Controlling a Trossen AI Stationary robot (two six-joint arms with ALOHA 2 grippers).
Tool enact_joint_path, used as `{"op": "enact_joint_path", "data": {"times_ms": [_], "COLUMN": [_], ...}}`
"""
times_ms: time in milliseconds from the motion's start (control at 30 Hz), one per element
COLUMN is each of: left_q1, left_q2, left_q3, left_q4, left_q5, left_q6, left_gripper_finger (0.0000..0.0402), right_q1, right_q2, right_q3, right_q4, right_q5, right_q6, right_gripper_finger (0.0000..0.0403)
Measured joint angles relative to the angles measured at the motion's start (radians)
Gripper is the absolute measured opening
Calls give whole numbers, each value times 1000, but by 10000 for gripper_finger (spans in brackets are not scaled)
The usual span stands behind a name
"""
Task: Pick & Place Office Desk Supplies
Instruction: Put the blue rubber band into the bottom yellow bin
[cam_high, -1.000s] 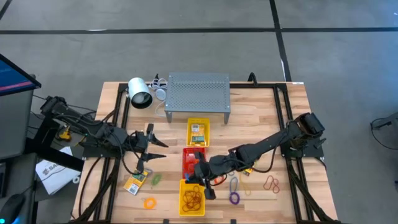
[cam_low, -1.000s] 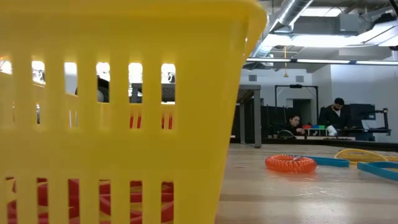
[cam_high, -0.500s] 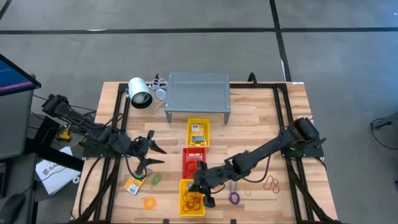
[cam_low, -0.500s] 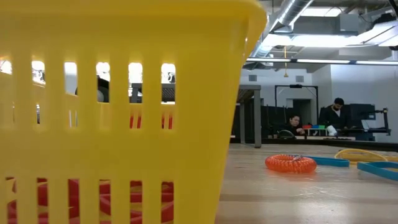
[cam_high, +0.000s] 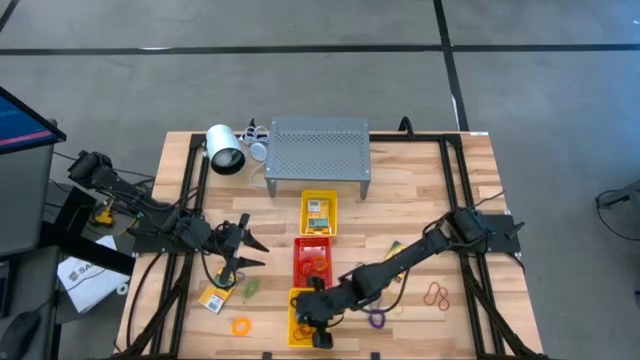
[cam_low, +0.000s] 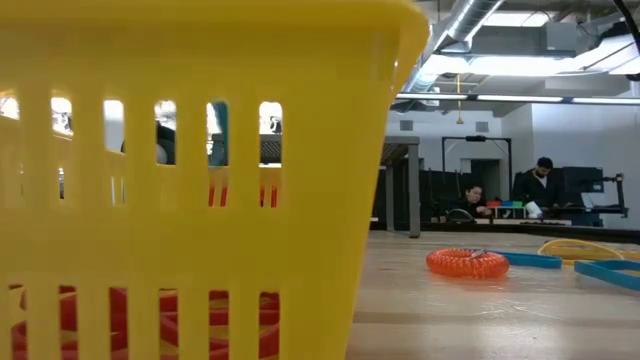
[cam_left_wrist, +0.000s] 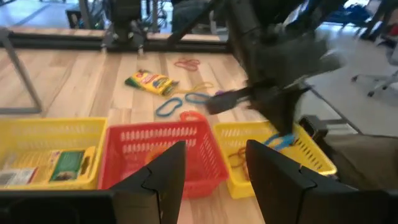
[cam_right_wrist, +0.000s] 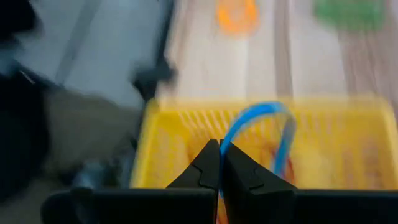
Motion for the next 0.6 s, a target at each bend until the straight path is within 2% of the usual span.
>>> {"op": "enact_joint_path", "data": {"times_ms": [300,600], "left_q1": [-25,-45], "left_q2": [23,35], "left_q3": [2,2], "left_q4": [45,69], "left_q5": [9,8], "left_q6": [-24,-48], "left_gripper_finger": [163,163], "right_q1": [16,11], "right_q2": [43,72], "right_q3": [57,68], "right_q4": [-104,-123], "right_q5": [-1,-48], "right_q6": [29,48], "right_gripper_finger": [0,0]}}
